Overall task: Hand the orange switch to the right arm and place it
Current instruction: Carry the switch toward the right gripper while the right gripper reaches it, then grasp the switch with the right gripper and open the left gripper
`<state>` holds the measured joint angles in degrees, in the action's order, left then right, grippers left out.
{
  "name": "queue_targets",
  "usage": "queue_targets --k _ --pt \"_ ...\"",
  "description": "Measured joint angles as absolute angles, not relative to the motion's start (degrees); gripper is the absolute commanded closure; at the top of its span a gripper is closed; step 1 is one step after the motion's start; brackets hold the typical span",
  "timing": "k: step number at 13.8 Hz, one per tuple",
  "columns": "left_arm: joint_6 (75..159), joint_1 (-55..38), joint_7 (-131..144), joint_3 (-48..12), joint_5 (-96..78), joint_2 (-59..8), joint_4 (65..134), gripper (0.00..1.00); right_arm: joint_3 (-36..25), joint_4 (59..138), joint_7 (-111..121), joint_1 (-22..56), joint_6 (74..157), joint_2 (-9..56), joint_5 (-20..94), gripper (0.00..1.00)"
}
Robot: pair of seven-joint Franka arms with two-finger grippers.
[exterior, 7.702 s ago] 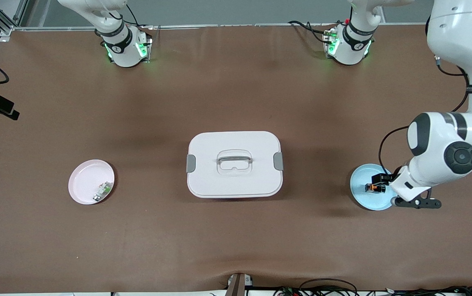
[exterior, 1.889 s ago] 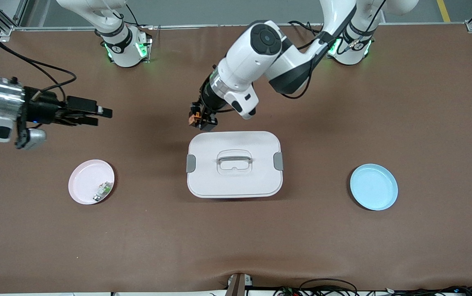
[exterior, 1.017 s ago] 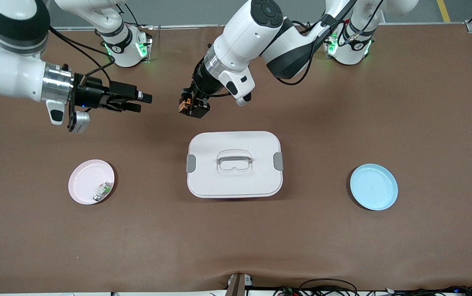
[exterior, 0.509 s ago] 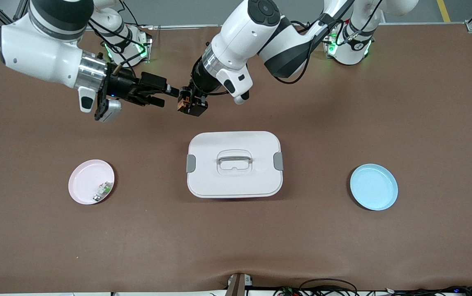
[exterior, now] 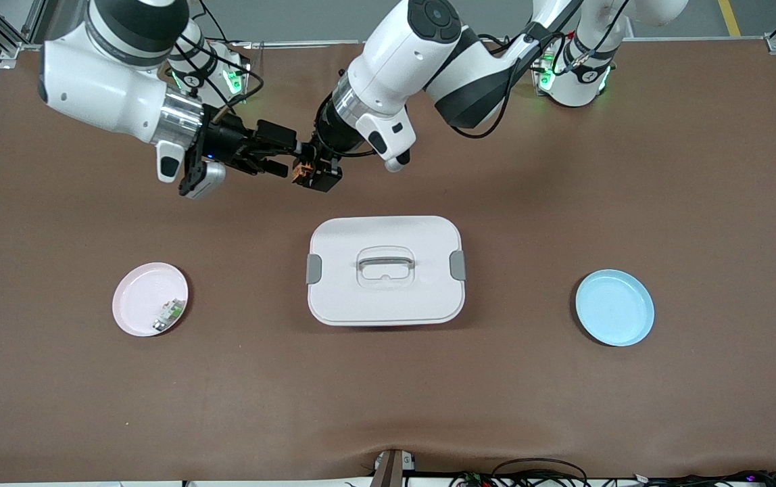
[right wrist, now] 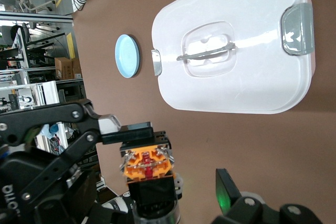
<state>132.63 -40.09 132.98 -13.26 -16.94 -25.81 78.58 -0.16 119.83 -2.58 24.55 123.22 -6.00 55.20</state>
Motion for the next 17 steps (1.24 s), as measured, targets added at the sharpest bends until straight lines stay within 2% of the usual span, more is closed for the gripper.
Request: queue_targets --k 9,10,11,12,13,17 --pt "132.6 -40.1 133.0 -13.2 -16.9 -25.8 78.6 0.82 -0.3 119.9 -2.6 25.1 123.4 -5.4 55.2 0.0" --pt "132.6 -40.1 133.0 -13.2 -16.9 -25.8 78.6 0.82 -0.3 119.9 -2.6 25.3 123.5 -5.4 55.2 0.17" --pt "132.6 -40.1 133.0 -13.2 -16.9 -25.8 78.6 0.82 -0.3 119.9 -2.6 25.4 123.7 -5.4 55.2 0.43" --pt "132.6 -40.1 133.0 -13.2 -16.9 -25.8 78.6 0.82 -0.3 119.9 -2.6 25.4 123.9 -5.4 55.2 0.77" --pt "132.6 -40.1 133.0 -13.2 -16.9 -25.8 78.6 0.82 -0.3 119.9 -2.6 25.4 124.0 -5.4 55.0 1.0" --pt "132.6 -40.1 133.0 -13.3 -16.9 -26.0 78.7 0.82 -0.2 119.7 -2.5 25.6 124.1 -5.4 54.7 1.0"
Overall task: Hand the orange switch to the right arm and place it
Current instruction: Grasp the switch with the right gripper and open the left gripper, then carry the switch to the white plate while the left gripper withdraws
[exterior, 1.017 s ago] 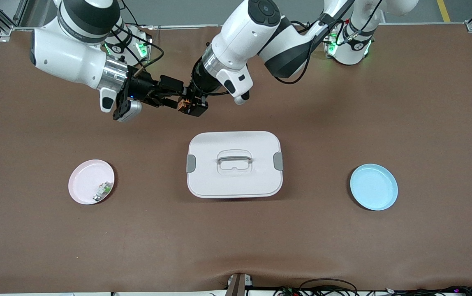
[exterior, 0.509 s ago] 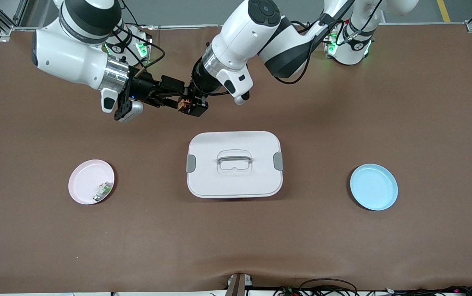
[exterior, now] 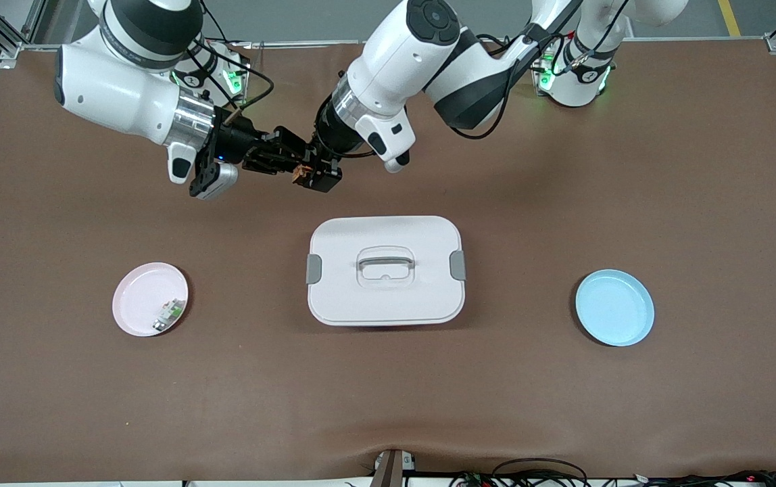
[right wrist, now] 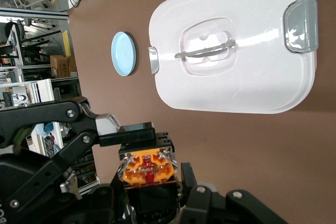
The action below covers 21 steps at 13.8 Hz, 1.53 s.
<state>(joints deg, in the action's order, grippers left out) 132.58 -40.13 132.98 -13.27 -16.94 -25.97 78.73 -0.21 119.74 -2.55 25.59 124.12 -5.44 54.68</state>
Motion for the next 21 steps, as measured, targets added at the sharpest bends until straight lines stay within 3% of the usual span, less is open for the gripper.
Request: queue_targets --k 4,7,8,11,13,18,21 --pt "132.6 -40.1 133.0 -13.3 -16.9 -26.0 78.7 0.82 -0.2 119.7 -2.6 25.6 124.1 -5.4 54.7 1.0" --pt "132.6 -40.1 133.0 -13.3 -16.9 -26.0 78.7 0.69 -0.2 119.7 -2.6 25.6 124.2 -5.4 54.7 1.0" --pt "132.6 -40.1 133.0 -13.2 -16.9 -26.0 78.7 0.6 -0.2 119.7 -2.6 25.6 124.2 -5.4 54.7 1.0" --pt "132.6 -40.1 133.0 -13.2 -16.9 -25.9 78.6 0.14 -0.2 119.5 -2.8 25.7 124.3 -5.4 54.2 1.0" --pt "132.7 -40.0 133.0 -13.1 -16.9 -25.5 78.5 0.0 -0.2 119.0 -3.9 25.7 124.3 -5.4 53.4 1.0" --pt "132.6 -38.5 133.0 -12.4 -14.7 -22.4 78.1 0.0 -0.3 119.7 -4.7 25.7 124.2 -4.8 50.3 1.0" --pt "131.5 -35.2 130.8 -12.3 -14.0 -20.7 78.1 0.0 -0.5 118.7 -4.1 25.7 123.8 -4.0 37.1 1.0"
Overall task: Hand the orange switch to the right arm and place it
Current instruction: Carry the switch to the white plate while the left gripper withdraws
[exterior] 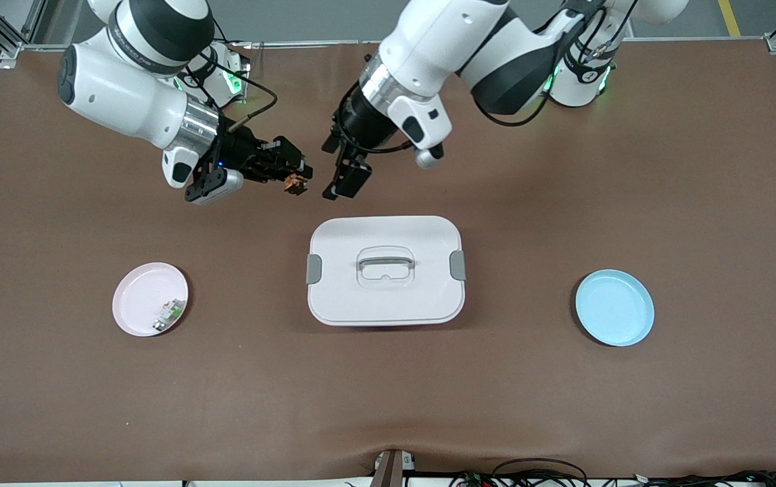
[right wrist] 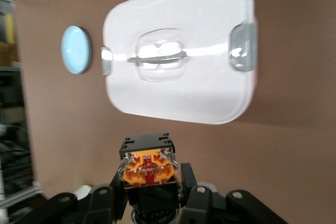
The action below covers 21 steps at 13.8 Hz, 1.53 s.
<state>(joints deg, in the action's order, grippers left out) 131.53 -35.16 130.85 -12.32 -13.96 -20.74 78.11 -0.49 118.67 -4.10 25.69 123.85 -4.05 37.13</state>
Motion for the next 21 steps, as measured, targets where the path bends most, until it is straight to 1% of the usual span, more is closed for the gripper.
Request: queue_targets --k 2,6,9,11,14,17,19,21 --pt "125.9 -32.7 123.2 -12.3 -13.8 -19.3 78.2 0.0 -0.7 117.1 0.1 25.6 121.5 -3.3 28.8 1.0" --pt "109.7 -28.1 93.3 -12.4 -13.8 -17.0 78.8 0.0 -1.5 116.0 15.0 21.7 118.6 -1.6 17.2 1.0" --pt "102.2 -21.4 70.4 -12.3 -13.7 -15.7 78.8 0.0 -1.7 115.9 22.3 19.5 116.1 -0.5 6.8 1.0" --pt "98.2 -15.6 55.2 -12.2 -13.7 -14.7 78.9 0.0 -1.7 115.7 30.1 17.6 116.0 0.8 1.5 1.0" --pt "93.6 -6.7 33.9 -11.9 -13.6 -14.2 78.9 0.0 -1.9 114.1 50.2 11.9 116.4 4.3 -0.3 1.0" --pt "88.9 4.0 20.6 -11.7 -13.2 -14.2 79.2 0.0 -2.1 112.7 62.7 6.5 117.5 7.1 -0.3 1.0" --pt "88.3 10.1 12.4 -11.7 -9.5 -14.2 79.5 0.0 -2.1 112.7 67.1 4.7 118.4 8.6 -0.4 1.0" --pt "89.8 13.0 6.6 -11.7 -5.4 -14.2 80.2 0.0 -2.0 112.8 71.0 3.0 120.8 10.8 -0.4 1.0"
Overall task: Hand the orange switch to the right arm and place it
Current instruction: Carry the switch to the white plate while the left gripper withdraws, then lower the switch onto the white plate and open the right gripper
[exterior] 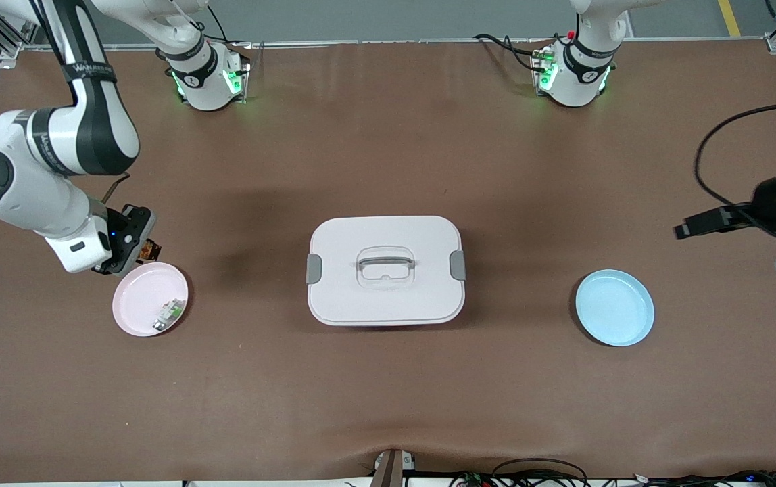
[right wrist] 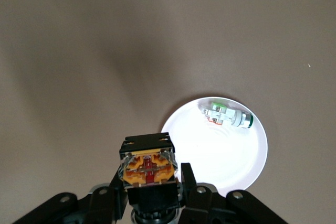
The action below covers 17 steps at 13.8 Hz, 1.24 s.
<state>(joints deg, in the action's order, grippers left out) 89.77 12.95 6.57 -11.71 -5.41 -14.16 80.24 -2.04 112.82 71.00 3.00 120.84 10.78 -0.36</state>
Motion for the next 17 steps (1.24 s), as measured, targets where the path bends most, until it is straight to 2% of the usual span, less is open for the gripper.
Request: queue_targets --k 2,5,8,12,17 --pt "95.2 13.6 5.6 -11.9 -4.0 -13.4 83.6 0.0 -2.0 113.3 75.3 0.5 124.8 13.6 -0.4 1.0" --pt "107.3 13.6 5.0 -12.3 -3.6 -7.6 96.0 0.0 -2.0 113.7 79.9 -3.2 131.4 18.6 -0.3 1.0" --pt "110.6 13.7 1.2 -12.4 -3.6 -0.7 105.1 0.0 -2.0 113.8 80.9 -3.9 137.9 22.9 -0.3 1.0" --pt "110.8 11.8 0.1 -11.5 -3.6 2.9 106.9 0.0 -2.0 113.8 82.5 -4.7 144.5 27.6 -0.3 1.0" --pt "110.2 -2.4 0.1 1.0 -3.1 2.9 105.0 0.0 -1.9 113.8 83.4 -5.2 147.3 29.1 -0.3 1.0"
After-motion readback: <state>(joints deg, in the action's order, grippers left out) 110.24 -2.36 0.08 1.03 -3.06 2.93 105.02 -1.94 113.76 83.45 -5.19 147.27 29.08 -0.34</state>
